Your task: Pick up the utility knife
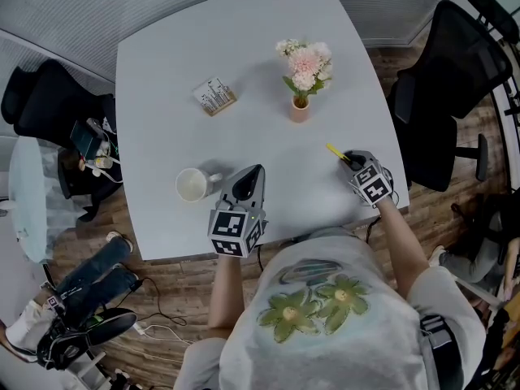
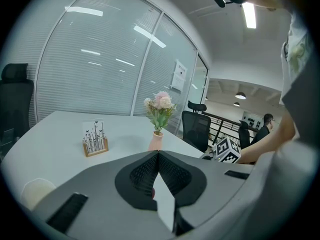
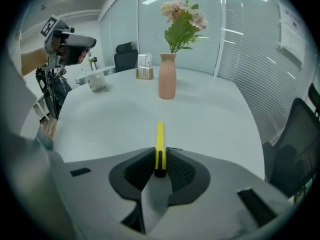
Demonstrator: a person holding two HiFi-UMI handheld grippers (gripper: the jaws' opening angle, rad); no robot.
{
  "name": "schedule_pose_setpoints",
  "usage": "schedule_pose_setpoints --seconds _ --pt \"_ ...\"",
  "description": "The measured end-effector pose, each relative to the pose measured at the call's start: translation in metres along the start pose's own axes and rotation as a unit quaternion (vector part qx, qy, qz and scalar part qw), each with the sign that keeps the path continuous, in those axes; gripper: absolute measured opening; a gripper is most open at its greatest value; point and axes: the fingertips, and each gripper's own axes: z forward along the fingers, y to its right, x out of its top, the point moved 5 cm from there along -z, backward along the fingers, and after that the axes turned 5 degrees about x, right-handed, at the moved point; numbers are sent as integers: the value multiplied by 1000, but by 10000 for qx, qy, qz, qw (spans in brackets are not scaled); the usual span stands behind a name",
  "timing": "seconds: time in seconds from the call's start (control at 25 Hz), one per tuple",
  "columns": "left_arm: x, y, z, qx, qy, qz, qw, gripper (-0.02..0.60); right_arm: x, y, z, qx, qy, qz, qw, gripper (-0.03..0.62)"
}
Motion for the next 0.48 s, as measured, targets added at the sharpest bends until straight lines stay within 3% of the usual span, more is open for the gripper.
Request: schedule_pose_setpoints --seconds 0.48 --pt "-1 3 -2 5 3 -11 10000 2 0 0 0 65 -41 -153 9999 72"
